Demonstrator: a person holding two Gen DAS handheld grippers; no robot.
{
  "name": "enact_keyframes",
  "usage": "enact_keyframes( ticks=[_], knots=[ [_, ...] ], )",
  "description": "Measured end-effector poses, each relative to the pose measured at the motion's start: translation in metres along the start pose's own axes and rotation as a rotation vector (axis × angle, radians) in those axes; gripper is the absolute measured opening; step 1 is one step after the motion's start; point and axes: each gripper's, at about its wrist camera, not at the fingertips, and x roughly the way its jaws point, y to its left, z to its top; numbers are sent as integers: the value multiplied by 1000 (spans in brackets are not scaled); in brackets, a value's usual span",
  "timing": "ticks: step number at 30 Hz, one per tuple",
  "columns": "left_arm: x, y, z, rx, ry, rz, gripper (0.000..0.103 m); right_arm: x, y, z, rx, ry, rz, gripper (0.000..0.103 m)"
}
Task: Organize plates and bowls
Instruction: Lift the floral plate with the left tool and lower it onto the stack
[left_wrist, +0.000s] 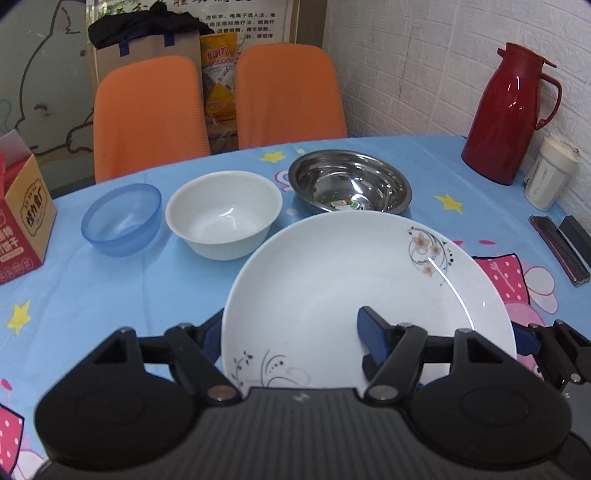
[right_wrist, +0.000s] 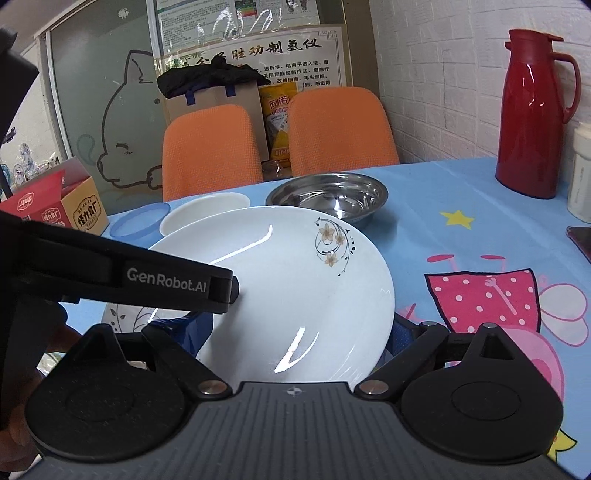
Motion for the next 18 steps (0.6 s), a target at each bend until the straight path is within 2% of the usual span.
enact_keyframes(
  ticks=[4,9,13,18],
  knots=[
    [-37,22,-23,-43,-28,5,70,-24,23,-5,-21,-12,20,82],
    [-82,58,-61,-94,-58,87,70,-46,68,-20,-79,-10,89,82],
    [-114,96,-96,-185,-65,149,71,-56,108,-36,-133,0,176,82],
    [-133,125,-131,-275,-60,203,71,-62,147,-56,-185,30,255,82]
  ],
)
